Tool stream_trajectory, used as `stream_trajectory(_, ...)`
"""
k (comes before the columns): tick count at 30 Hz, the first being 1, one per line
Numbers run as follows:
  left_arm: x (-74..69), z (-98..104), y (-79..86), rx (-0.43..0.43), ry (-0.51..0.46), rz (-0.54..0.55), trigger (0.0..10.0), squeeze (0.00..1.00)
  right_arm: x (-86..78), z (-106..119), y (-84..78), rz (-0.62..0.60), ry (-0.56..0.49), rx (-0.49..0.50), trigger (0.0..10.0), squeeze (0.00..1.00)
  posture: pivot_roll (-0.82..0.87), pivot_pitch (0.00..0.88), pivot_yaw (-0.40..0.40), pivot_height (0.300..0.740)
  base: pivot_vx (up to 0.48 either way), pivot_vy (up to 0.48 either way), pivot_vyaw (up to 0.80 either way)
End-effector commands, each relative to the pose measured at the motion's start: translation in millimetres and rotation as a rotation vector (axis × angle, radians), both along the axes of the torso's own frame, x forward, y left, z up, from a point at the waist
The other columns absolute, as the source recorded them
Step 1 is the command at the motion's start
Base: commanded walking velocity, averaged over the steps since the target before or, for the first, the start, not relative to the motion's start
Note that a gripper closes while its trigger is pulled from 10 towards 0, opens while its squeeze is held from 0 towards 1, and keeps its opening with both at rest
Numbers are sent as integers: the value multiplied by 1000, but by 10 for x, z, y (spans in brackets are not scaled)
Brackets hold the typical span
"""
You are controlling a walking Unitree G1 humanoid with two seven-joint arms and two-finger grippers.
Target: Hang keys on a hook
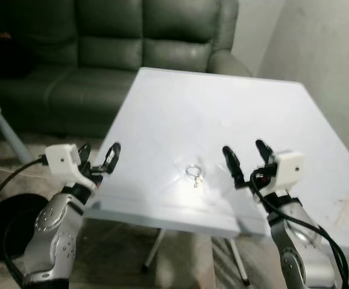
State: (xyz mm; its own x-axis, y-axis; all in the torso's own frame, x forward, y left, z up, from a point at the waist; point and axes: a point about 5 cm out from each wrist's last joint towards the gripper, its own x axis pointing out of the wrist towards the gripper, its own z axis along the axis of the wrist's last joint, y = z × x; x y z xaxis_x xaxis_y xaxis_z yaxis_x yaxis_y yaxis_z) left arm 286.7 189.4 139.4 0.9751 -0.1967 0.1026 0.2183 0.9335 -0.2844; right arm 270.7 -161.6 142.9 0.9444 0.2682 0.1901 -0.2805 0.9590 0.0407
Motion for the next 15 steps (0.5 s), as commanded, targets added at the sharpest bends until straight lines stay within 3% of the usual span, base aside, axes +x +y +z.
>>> stream_trajectory(1,4,10,-62,0,-1,-17,10000,0,-13,4,-66,-19,1,-6,10000,0,-24,0,-43,740,0,480,0)
stream_trajectory(15,10,22,-44,-14,-5,21,10000,0,-13,8,-79,-12,9,-15,10000,0,-26,0,-50,740,0,18,0)
